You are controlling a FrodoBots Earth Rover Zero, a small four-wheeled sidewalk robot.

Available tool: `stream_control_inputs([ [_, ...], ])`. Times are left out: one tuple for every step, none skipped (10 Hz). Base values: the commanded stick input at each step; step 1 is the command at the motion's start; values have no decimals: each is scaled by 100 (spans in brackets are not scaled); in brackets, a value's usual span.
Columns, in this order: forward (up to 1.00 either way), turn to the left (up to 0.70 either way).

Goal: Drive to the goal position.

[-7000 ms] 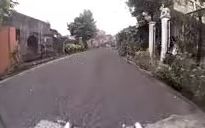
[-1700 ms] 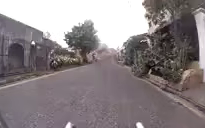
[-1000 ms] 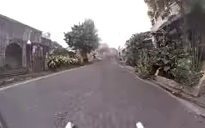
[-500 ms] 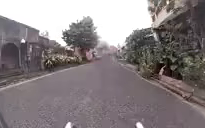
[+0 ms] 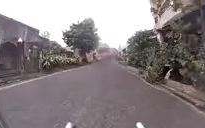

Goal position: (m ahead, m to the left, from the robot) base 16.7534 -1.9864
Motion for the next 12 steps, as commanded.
stream_control_inputs([
  [70,0],
  [70,0],
  [70,0],
  [70,0],
  [70,0],
  [70,0],
  [70,0],
  [70,0],
  [70,0],
  [70,0],
  [70,0],
  [70,0],
])
